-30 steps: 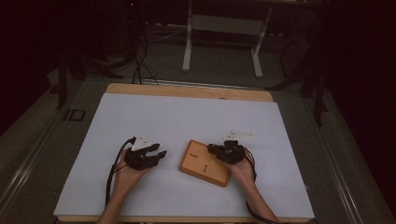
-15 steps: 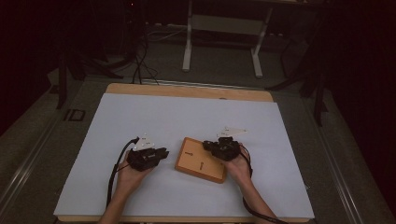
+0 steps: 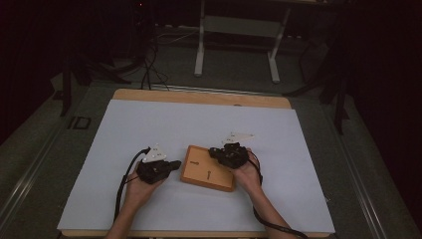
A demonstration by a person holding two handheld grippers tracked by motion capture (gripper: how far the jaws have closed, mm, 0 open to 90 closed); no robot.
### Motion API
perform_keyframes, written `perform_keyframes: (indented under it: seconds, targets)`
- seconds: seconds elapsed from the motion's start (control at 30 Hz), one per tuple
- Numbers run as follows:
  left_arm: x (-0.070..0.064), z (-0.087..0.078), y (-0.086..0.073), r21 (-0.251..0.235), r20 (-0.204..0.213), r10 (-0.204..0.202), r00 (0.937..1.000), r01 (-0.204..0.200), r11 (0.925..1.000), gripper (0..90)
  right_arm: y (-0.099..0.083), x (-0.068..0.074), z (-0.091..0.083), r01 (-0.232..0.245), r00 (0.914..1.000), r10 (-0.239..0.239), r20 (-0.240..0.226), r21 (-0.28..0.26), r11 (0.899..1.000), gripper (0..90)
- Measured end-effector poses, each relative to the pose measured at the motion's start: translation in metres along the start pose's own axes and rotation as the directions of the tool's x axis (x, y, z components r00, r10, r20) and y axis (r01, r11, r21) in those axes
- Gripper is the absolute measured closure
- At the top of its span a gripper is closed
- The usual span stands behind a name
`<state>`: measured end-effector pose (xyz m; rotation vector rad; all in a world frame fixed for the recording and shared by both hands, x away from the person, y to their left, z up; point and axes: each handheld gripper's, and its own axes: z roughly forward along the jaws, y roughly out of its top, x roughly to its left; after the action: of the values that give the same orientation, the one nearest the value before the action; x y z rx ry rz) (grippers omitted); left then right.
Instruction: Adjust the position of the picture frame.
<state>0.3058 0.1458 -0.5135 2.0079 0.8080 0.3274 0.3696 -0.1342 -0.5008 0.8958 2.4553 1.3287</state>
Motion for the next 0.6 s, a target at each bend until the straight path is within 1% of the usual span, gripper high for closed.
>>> perform_keyframes:
  seconds: [0.1, 0.2, 0.3, 0.43, 0.47, 0.5, 0.6]
  targets:
    - [-0.001, 0.001, 0.0, 0.009, 0.001, 0.004, 1.0, -0.004, 0.9999, 89.2, 0.001, 0.001, 0.002, -0.001, 1.0, 0.001, -0.007, 0.004, 1.0, 84.4]
    - [-0.003, 0.003, -0.001, 0.03, -0.005, 0.012, 0.9999, -0.012, 0.9995, 89.3, 0.002, 0.0, 0.009, 0.007, 0.9997, -0.007, -0.022, 0.008, 1.0, 84.4]
    - [-0.004, 0.003, -0.003, 0.04, 0.002, 0.004, 1.0, -0.004, 0.9992, 89.3, 0.003, 0.0, 0.013, 0.01, 0.9996, -0.01, -0.027, 0.014, 1.0, 84.3]
    - [-0.006, 0.005, -0.007, 0.071, 0.001, 0.004, 1.0, -0.004, 0.9974, 89.3, 0.004, 0.001, 0.017, 0.018, 0.9994, -0.017, -0.03, 0.028, 0.999, 84.3]
    - [-0.006, 0.005, -0.007, 0.071, 0.001, 0.004, 1.0, -0.004, 0.9974, 89.3, 0.005, 0.001, 0.018, 0.019, 0.9994, -0.019, -0.029, 0.029, 0.999, 84.3]
    - [-0.007, 0.007, -0.007, 0.089, -0.006, 0.01, 0.9999, -0.009, 0.996, 89.2, 0.004, 0.001, 0.021, 0.017, 0.9995, -0.017, -0.028, 0.031, 0.999, 84.3]
    - [-0.006, 0.009, -0.008, 0.103, -0.017, 0.011, 0.9998, -0.01, 0.9947, 88.8, 0.003, 0.002, 0.024, 0.007, 0.9998, -0.006, -0.018, 0.036, 0.999, 84.3]
